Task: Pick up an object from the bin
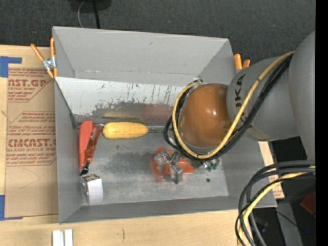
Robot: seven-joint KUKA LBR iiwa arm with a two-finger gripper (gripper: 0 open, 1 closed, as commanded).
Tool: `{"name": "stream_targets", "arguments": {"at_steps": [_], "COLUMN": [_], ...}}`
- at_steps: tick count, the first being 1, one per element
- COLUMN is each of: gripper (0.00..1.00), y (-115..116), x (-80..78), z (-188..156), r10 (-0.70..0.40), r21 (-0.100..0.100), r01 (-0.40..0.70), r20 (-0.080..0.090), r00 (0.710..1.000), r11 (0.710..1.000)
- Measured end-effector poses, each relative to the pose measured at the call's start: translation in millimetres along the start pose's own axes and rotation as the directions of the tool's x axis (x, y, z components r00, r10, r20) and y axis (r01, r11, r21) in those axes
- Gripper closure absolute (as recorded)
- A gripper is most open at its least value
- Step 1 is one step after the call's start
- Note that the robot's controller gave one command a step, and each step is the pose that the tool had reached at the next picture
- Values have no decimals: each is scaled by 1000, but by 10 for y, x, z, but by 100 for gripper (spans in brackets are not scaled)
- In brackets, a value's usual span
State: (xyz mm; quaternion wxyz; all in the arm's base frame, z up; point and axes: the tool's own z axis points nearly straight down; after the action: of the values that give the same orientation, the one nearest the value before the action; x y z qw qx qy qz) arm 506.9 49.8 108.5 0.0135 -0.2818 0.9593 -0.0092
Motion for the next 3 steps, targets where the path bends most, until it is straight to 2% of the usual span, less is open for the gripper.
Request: {"name": "stream_targets", "arguments": {"at_steps": [1,2,3], "gripper": [100,100,100], "y": [0,18,-103], "x": [0,-39,-66], "z": [0,-386,-829], "r10": [0,10,-67], "r21": [0,-3,1], "r01": [0,-10,67], "r20": [0,-8,2], "r00": [1000,1000,998], "r11": [1000,1000,998]}}
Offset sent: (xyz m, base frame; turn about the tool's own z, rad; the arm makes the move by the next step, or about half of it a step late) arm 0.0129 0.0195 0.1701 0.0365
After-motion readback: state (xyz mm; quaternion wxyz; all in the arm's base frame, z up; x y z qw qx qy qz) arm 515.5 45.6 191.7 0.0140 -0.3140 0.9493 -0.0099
